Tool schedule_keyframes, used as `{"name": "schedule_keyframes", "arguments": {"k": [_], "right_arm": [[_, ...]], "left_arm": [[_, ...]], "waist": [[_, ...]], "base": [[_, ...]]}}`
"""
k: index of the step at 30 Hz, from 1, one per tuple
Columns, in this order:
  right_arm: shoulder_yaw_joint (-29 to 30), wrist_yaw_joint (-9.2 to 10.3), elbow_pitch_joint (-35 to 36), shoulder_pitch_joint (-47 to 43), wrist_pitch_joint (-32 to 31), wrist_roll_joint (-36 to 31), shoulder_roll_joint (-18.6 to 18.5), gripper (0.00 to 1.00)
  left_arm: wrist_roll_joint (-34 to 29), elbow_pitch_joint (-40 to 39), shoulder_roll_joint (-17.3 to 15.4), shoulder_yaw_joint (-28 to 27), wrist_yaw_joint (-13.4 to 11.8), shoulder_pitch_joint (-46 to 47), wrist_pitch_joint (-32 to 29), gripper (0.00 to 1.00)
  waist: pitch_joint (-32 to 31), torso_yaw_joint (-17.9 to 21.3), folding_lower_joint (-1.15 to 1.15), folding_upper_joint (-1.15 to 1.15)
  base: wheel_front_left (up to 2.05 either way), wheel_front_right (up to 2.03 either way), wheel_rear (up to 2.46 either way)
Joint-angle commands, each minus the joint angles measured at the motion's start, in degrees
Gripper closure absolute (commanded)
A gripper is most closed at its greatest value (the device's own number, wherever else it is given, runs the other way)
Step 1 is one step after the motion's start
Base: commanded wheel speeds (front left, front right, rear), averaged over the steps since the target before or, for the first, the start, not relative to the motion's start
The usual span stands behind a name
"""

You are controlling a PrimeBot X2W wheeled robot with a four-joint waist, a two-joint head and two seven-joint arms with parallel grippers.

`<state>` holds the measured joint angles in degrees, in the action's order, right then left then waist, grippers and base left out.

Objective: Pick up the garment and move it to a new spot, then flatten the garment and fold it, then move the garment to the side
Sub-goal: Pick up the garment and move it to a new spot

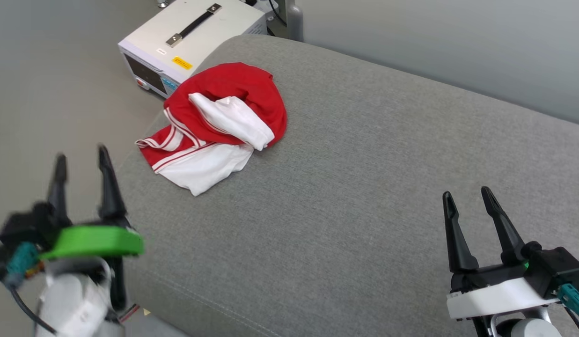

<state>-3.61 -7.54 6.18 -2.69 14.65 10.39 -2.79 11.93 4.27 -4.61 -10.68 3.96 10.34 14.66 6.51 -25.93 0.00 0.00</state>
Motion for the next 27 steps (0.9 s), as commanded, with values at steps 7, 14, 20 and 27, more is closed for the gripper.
{"name": "schedule_keyframes", "arguments": {"k": [7,14,20,27], "right_arm": [[0.1,0.05,1.4,3.5,0.3,-1.4,-1.6,0.00],[-0.1,0.05,3.4,6.5,0.3,-1.5,-4.2,0.00],[0.1,0.05,5.1,8.6,0.3,-1.5,-6.1,0.00],[0.0,0.05,6.2,10.2,0.3,-0.5,-8.3,0.00]], "left_arm": [[1.9,9.7,-8.3,-1.9,3.3,17.5,0.3,0.00],[12.3,22.2,-17.3,7.7,3.5,32.9,-4.9,0.00],[23.6,29.6,-24.0,15.9,3.5,42.7,-20.9,0.00],[32.9,35.3,-27.6,23.5,3.5,48.2,-42.5,0.00]], "waist": [[5.8,5.5,0.00,0.00],[11.2,8.5,0.00,0.00],[15.3,10.8,0.00,0.00],[19.5,13.4,0.00,0.00]], "base": [[0.00,0.00,0.00],[0.00,0.00,0.00],[0.00,0.00,0.00],[0.00,0.00,0.00]]}}
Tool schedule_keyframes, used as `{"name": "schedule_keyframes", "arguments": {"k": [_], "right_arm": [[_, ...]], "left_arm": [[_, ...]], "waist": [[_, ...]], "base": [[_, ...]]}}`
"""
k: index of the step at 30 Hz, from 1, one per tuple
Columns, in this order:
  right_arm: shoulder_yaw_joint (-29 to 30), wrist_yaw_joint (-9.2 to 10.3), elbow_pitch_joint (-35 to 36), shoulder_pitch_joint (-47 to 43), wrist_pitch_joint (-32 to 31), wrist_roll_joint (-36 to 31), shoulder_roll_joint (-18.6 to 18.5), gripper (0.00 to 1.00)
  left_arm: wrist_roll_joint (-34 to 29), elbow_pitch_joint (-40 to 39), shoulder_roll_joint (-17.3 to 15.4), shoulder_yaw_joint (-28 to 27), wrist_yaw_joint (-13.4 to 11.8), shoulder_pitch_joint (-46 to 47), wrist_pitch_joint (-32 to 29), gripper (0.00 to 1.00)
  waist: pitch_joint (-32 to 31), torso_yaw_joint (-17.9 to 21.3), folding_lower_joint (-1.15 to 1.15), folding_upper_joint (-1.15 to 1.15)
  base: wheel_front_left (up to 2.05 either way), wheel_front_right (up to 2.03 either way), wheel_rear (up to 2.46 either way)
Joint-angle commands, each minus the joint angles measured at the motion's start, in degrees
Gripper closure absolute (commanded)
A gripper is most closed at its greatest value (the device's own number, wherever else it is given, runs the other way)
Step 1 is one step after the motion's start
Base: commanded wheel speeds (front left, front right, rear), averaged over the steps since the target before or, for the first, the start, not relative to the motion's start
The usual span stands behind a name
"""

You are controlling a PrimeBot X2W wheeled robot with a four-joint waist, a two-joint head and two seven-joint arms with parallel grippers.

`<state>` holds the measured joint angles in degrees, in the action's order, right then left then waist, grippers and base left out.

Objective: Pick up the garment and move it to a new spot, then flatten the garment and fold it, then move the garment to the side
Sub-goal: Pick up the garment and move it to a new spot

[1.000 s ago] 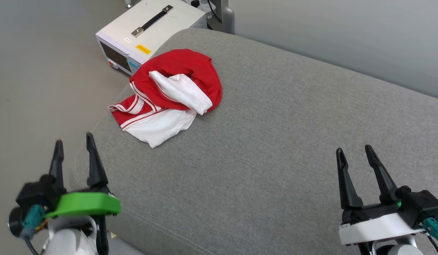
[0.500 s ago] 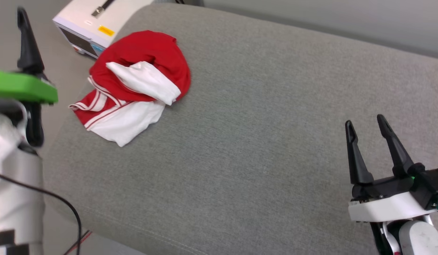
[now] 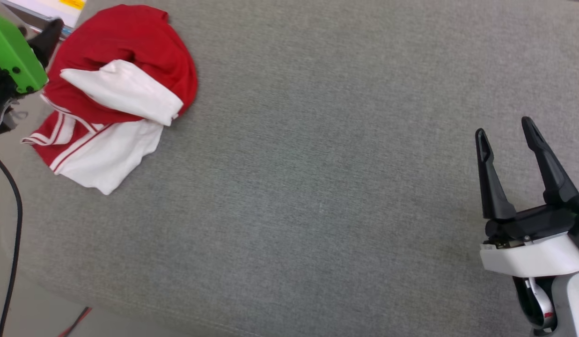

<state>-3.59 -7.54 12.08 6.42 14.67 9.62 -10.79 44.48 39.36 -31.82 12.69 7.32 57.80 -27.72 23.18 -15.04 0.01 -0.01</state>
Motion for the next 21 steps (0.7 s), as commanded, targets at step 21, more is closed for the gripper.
{"name": "schedule_keyframes", "arguments": {"k": [21], "right_arm": [[1.1,0.05,0.2,2.8,0.3,2.2,-2.7,0.00]], "left_arm": [[5.1,14.6,3.8,11.0,0.1,-2.2,-14.9,0.00]], "waist": [[8.5,5.0,-0.01,0.01]], "base": [[0.00,0.00,0.00]]}}
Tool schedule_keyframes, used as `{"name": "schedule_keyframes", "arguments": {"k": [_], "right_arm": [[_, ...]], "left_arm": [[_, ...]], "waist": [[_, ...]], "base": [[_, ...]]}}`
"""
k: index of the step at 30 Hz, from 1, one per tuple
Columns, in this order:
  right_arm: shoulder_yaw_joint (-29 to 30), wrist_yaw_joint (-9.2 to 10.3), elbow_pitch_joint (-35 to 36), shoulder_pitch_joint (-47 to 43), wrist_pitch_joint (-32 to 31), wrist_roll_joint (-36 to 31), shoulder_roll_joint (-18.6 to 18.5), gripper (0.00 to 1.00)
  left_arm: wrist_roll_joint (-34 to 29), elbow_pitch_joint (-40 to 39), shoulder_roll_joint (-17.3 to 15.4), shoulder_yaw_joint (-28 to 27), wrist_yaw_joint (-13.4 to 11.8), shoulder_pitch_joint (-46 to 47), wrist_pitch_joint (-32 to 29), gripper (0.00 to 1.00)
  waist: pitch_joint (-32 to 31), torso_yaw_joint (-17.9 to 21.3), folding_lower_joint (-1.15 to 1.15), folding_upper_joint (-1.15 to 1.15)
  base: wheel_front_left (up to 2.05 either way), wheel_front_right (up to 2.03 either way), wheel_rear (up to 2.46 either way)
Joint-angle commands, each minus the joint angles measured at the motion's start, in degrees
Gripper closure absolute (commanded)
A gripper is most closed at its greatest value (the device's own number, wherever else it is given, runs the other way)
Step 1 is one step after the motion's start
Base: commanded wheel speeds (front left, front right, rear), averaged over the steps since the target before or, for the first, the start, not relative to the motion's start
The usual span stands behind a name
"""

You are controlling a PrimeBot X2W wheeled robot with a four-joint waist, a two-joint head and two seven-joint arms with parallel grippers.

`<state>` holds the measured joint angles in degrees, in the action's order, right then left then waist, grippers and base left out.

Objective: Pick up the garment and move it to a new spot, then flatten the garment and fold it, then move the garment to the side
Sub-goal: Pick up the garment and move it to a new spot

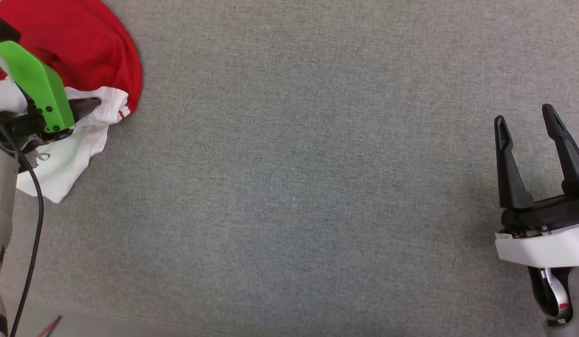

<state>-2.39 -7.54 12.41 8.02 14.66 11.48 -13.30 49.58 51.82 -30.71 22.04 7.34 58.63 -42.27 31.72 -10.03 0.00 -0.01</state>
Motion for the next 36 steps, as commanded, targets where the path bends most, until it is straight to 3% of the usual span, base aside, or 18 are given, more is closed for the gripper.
{"name": "schedule_keyframes", "arguments": {"k": [1,2,12,19,27,36], "right_arm": [[-0.1,0.05,-0.3,1.3,0.3,0.4,-0.1,0.00],[-0.1,0.05,-0.5,1.3,0.3,0.4,0.0,0.00],[0.7,0.05,-1.9,-0.5,0.3,0.9,2.2,0.00],[1.3,0.05,-2.8,-2.7,0.3,1.1,4.4,0.00],[1.9,0.05,-2.9,-3.4,0.3,1.3,6.6,0.00],[3.1,0.05,-2.6,-3.2,0.3,1.6,8.8,0.00]], "left_arm": [[-0.3,2.2,2.6,2.2,0.1,-3.0,0.0,0.70],[-0.5,2.0,2.3,2.7,0.1,-2.8,0.7,1.00],[-3.3,-7.0,-4.3,6.7,0.1,2.1,15.0,1.00],[-7.1,-15.8,-6.8,13.9,0.1,5.8,20.1,1.00],[-9.5,-25.7,-5.6,21.1,0.1,9.7,21.4,1.00],[-10.4,-32.6,-1.0,30.7,0.1,11.6,20.0,1.00]], "waist": [[-0.2,0.0,0.00,0.01],[-0.5,-0.1,0.00,0.01],[-7.5,-1.0,0.00,0.01],[-13.4,-1.3,0.00,0.01],[-16.7,1.9,0.00,0.01],[-16.3,8.9,0.00,0.01]], "base": [[0.00,0.00,0.00],[0.00,0.00,0.00],[0.00,0.00,0.00],[0.00,0.00,0.00],[0.00,0.00,0.00],[0.00,0.00,0.00]]}}
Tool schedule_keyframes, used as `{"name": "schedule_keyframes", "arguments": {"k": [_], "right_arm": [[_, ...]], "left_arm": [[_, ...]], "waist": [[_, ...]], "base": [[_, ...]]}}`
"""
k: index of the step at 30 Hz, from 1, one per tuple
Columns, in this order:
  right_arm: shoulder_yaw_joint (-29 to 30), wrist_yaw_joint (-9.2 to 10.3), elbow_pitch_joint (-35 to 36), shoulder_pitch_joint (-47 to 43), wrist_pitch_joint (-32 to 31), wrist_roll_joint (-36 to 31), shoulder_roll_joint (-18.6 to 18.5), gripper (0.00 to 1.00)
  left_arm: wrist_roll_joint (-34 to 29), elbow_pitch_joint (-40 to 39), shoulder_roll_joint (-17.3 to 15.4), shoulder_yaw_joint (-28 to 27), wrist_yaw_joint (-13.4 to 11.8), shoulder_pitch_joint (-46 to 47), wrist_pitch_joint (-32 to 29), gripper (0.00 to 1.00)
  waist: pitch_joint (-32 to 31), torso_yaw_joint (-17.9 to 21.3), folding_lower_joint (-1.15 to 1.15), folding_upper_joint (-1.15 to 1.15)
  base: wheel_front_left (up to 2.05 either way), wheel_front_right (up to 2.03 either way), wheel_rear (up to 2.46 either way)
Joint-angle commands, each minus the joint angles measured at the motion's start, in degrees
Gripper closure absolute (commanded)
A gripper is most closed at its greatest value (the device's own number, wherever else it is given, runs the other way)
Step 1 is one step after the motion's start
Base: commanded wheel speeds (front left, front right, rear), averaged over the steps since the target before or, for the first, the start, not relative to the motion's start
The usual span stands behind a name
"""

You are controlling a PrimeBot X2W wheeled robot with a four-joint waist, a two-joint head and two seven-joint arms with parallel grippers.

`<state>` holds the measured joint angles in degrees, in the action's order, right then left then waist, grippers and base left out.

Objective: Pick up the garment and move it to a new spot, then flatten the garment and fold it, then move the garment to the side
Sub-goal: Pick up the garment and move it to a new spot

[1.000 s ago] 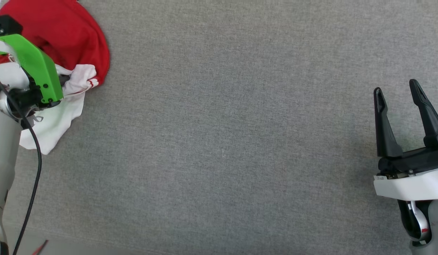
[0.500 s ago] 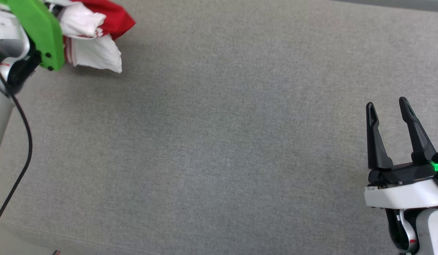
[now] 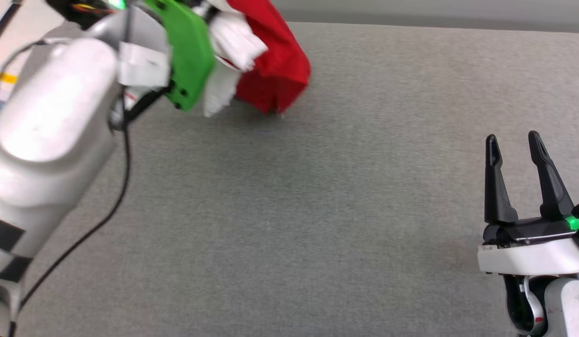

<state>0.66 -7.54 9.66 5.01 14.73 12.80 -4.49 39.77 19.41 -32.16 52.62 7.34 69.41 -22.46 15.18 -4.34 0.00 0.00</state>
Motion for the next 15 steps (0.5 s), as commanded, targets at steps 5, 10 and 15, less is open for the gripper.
{"name": "schedule_keyframes", "arguments": {"k": [5,10,15], "right_arm": [[1.0,0.05,0.3,0.3,0.3,0.4,0.8,0.00],[1.9,0.05,0.7,1.0,0.3,0.4,1.2,0.00],[2.8,0.05,1.0,1.1,0.3,0.6,1.4,0.00]], "left_arm": [[-0.7,-0.4,5.4,6.5,0.1,0.5,1.7,1.00],[-0.6,2.7,11.6,14.8,0.1,-0.1,3.7,1.00],[-1.5,5.1,18.7,20.3,0.1,-2.7,3.9,1.00]], "waist": [[1.7,7.0,0.00,0.00],[3.2,9.8,0.00,0.00],[4.4,11.2,0.00,0.00]], "base": [[0.00,0.00,0.00],[0.00,0.00,0.00],[0.00,0.00,0.00]]}}
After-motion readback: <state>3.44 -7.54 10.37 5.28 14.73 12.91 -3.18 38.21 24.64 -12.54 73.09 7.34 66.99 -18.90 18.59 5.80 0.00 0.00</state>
